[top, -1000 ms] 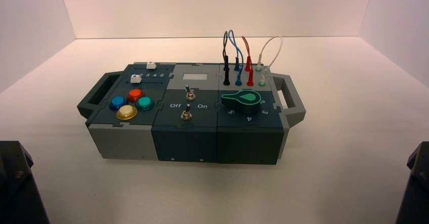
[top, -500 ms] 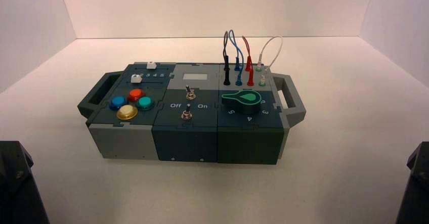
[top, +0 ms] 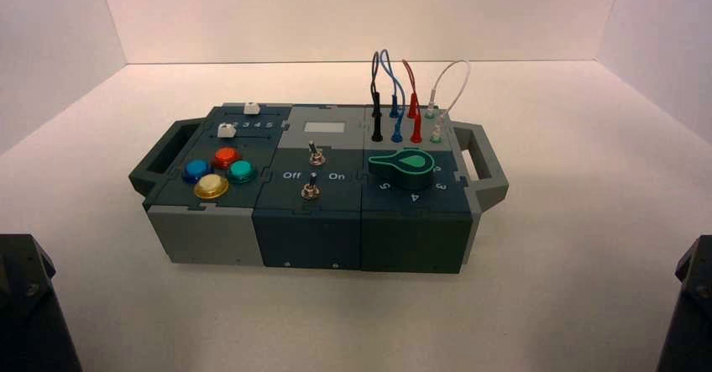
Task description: Move the bottom slider to position 4.
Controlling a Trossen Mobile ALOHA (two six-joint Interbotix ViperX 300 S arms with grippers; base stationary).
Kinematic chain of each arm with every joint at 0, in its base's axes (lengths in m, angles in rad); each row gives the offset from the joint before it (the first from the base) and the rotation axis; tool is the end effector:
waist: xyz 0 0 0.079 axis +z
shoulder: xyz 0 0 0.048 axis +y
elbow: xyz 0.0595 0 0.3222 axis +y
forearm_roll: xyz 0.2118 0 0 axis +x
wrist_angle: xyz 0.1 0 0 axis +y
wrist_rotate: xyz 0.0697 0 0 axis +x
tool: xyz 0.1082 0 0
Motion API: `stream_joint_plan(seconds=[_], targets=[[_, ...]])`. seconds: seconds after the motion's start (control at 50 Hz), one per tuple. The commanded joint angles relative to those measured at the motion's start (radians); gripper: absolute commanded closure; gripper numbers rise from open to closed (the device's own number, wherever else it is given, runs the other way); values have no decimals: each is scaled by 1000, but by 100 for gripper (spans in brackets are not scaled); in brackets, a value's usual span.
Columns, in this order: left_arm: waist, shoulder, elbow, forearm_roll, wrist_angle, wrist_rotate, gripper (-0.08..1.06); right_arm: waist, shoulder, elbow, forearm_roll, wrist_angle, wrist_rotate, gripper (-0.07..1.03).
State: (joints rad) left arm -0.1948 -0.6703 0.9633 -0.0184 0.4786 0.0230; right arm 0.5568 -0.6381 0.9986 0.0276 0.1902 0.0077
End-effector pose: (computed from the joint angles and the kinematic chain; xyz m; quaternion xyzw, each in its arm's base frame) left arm 0.2671 -0.0542 0.2024 0.0381 0.3743 -0.0953 0.9216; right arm 0.2535 0.1589 0.2182 -0.0579 0.2662 0.2623 0.9257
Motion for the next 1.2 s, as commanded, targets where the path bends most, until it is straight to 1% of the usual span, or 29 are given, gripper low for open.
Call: stream_joint_plan(seconds=[0.02, 0.04, 0.06, 0.1, 0.16, 0.2, 0.3, 0.4, 0.52, 0.68, 0.9, 1.06, 1.2], targets=[[-11, 46, -63, -5, 118, 3, 100, 64, 61, -83, 8, 57, 2, 98], [-11, 46, -63, -5, 118, 3, 100, 64, 61, -83, 8, 57, 2, 98], [-11, 57, -71, -5, 147, 2, 100, 78, 78, -98, 8, 66, 2, 98], [-11, 61, -72, -5, 155, 3, 100, 83, 84, -103, 9, 69, 2, 98], [-12, 91, -89, -8, 199, 3, 100, 104, 120, -133, 21, 87, 2, 98], [-20, 140, -115, -11, 250, 3, 100, 140, 187, -186, 26, 114, -2, 98], [-26, 186, -135, -11, 270, 2, 100, 158, 258, -232, 28, 121, -3, 98], [-38, 224, -140, -17, 278, 0, 100, 170, 319, -255, 28, 121, -3, 98], [-74, 275, -143, -28, 282, -3, 100, 170, 405, -276, 28, 118, -3, 98], [-109, 356, -150, -28, 284, -9, 100, 172, 497, -330, 28, 132, -5, 98], [-156, 440, -164, -44, 288, -14, 100, 170, 525, -347, 28, 149, -5, 98], [-183, 506, -181, -44, 302, -14, 100, 170, 526, -347, 28, 147, -3, 98], [-190, 552, -193, -44, 311, -15, 101, 169, 523, -347, 29, 149, -3, 98]])
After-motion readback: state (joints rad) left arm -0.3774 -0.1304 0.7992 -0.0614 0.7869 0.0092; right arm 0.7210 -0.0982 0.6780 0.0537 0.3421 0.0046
